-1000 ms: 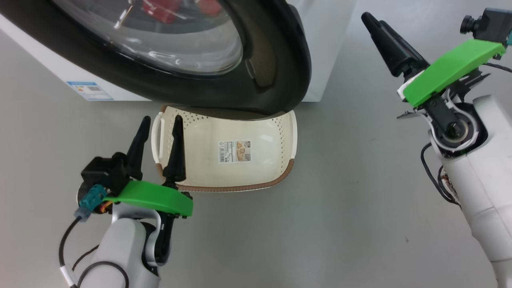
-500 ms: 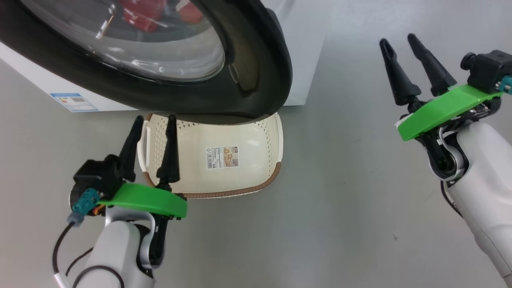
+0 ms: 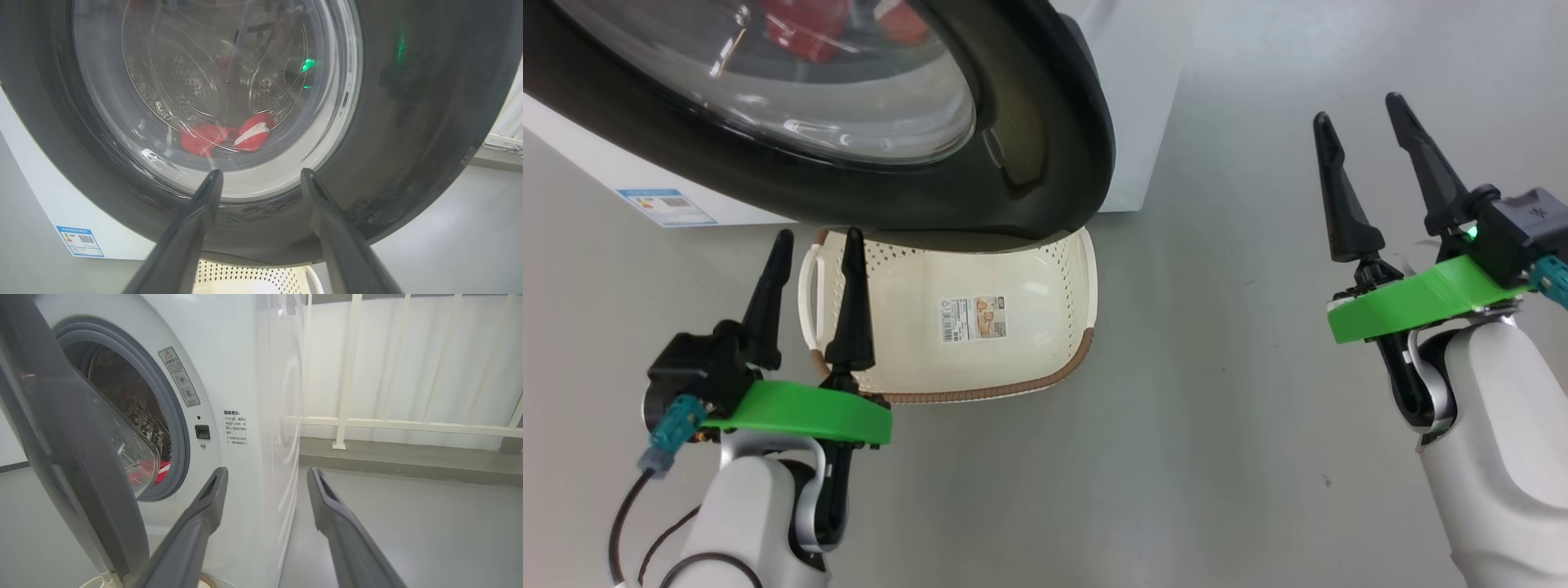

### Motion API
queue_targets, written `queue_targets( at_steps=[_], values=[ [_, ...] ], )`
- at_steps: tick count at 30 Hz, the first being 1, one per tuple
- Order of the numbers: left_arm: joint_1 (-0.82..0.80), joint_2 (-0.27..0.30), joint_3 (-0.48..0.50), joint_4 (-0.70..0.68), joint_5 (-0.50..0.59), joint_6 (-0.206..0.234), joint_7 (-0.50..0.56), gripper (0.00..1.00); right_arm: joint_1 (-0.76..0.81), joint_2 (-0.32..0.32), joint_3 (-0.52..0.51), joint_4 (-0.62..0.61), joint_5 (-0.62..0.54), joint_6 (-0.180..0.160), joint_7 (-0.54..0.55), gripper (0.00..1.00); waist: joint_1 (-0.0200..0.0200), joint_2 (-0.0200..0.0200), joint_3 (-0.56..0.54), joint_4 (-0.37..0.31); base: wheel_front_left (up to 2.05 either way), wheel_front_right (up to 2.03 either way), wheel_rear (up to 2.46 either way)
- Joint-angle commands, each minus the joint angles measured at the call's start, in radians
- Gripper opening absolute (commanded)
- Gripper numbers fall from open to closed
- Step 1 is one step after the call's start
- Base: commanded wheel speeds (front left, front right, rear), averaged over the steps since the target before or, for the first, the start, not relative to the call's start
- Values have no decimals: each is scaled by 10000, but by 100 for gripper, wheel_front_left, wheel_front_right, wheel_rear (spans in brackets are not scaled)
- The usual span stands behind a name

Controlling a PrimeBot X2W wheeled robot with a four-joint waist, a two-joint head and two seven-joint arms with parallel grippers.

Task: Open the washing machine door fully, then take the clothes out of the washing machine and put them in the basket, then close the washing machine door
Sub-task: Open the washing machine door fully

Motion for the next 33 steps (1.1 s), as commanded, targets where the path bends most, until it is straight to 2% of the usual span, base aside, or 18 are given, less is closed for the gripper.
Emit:
queue_targets(
  at_steps=[1, 8, 16, 26, 33],
  values=[
    [182, 260, 326, -363, 120, -80, -76, 100, 288, 162, -75, -586, -339, 46, -61, 100, 0, 0, 25, 13, 0, 0, 0],
    [283, 258, 290, -400, -7, -93, -76, 100, 1299, 704, -806, -1645, -752, 46, -62, 100, 0, 0, 28, 58, 0, 0, 0],
    [302, 257, 151, -308, -79, -89, -76, 100, 2132, 871, -757, -2201, -783, 46, -62, 100, 0, 0, -48, 133, 0, 0, 0],
    [420, 257, 21, -267, -91, 14, -76, 100, 2381, 889, -620, -2308, -1124, 46, -62, 100, 0, 0, -162, 172, 0, 0, 0],
    [456, 256, -7, -217, -92, 48, -76, 100, 2421, 891, -487, -2133, -791, 46, -62, 100, 0, 0, -240, 193, 0, 0, 0]
  ],
)
